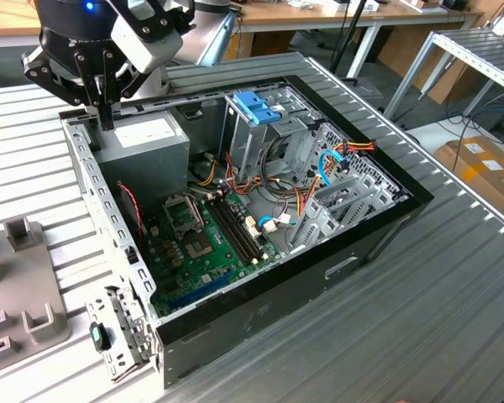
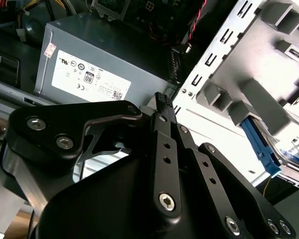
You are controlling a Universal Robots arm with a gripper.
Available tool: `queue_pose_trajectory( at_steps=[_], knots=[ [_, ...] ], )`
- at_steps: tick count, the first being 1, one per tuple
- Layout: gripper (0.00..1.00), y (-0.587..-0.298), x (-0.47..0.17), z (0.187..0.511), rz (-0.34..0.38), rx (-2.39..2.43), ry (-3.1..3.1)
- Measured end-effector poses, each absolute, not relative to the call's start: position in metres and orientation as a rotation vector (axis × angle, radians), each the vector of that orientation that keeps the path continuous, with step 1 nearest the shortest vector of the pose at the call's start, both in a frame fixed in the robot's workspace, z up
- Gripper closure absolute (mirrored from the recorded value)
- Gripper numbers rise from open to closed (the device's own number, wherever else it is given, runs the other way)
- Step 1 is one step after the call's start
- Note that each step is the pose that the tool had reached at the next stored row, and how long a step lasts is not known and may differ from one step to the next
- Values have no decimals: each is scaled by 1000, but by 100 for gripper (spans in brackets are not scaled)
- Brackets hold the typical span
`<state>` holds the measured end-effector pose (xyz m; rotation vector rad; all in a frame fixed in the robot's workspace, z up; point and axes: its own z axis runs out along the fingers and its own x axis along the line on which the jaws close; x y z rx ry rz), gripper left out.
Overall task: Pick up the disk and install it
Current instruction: 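Reach for the disk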
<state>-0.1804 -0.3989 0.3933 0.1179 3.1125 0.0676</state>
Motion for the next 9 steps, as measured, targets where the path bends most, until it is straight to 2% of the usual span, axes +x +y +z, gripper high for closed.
queue_pose_trajectory(
  at_steps=[9],
  knots=[
    [89,-399,-186,393,68,118,3112]
  ],
)
